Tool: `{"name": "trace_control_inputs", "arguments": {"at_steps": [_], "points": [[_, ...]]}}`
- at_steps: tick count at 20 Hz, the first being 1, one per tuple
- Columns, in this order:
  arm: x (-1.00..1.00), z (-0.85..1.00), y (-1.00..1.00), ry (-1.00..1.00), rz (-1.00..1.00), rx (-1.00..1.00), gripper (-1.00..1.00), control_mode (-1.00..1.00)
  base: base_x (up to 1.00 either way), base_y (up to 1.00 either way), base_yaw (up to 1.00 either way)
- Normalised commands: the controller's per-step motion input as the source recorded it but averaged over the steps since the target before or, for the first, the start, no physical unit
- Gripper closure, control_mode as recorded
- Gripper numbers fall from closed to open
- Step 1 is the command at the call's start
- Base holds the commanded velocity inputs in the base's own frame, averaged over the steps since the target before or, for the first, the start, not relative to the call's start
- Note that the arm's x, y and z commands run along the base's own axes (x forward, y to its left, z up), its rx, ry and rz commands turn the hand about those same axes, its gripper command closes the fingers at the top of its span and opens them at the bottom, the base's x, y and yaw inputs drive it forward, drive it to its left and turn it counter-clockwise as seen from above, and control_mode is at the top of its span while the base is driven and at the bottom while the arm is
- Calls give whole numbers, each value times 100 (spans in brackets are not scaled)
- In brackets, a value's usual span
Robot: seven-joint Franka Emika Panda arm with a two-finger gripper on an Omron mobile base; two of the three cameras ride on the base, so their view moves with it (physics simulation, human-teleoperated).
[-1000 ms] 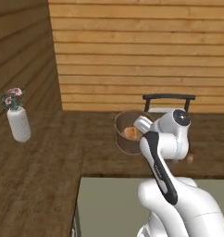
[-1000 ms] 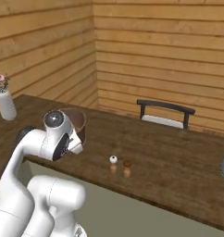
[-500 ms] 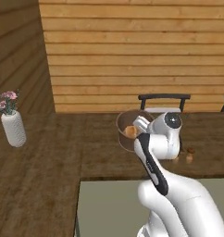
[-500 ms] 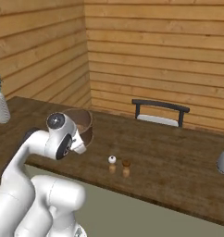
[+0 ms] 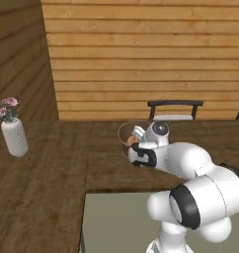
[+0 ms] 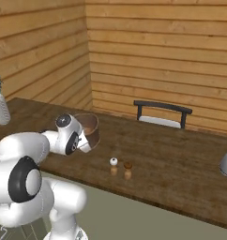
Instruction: Open the cabinet, pick up the bread from the cabinet and place it in the basket. Then move the basket to the dining counter.
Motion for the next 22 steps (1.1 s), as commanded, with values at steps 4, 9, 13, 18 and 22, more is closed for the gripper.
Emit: {"name": "trace_control_inputs", "arguments": {"at_steps": [4,9,13,18,22], "points": [[46,-34,-9,24,0,0,100,-100,0,0,0],[16,-54,-3,12,0,0,100,-100,0,0,0],[-1,-32,-2,1,0,0,-100,-100,0,0,0],[-21,31,-7,-3,-1,0,-100,-100,0,0,0],[-48,70,-2,-15,0,0,-100,-100,0,0,0]]}}
